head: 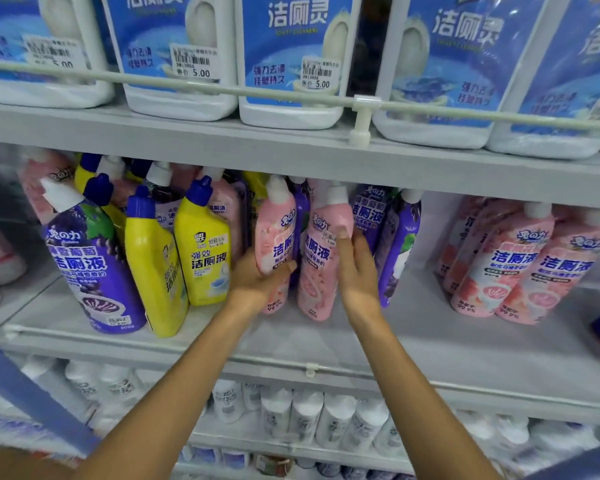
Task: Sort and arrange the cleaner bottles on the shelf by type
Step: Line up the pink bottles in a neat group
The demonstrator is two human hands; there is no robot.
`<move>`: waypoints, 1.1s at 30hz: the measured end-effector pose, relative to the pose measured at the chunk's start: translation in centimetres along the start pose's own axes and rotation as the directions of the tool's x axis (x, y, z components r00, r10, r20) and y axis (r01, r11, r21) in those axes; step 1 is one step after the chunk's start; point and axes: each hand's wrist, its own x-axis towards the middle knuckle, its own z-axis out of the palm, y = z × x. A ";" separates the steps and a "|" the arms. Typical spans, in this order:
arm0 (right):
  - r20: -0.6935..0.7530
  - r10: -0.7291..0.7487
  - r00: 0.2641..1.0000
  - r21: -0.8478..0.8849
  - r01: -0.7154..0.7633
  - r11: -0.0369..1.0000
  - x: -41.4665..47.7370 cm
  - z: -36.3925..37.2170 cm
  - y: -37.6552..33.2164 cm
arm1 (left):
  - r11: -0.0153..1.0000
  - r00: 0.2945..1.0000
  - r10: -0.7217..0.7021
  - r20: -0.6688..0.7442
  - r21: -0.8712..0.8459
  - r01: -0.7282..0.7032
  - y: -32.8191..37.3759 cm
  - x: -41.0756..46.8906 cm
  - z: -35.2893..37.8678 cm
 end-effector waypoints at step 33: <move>0.118 0.045 0.992 -0.131 -0.029 0.991 -6.2 -21.7 3.6 | 0.983 0.890 0.040 0.455 -0.178 0.047 1.4 -6.9 13.4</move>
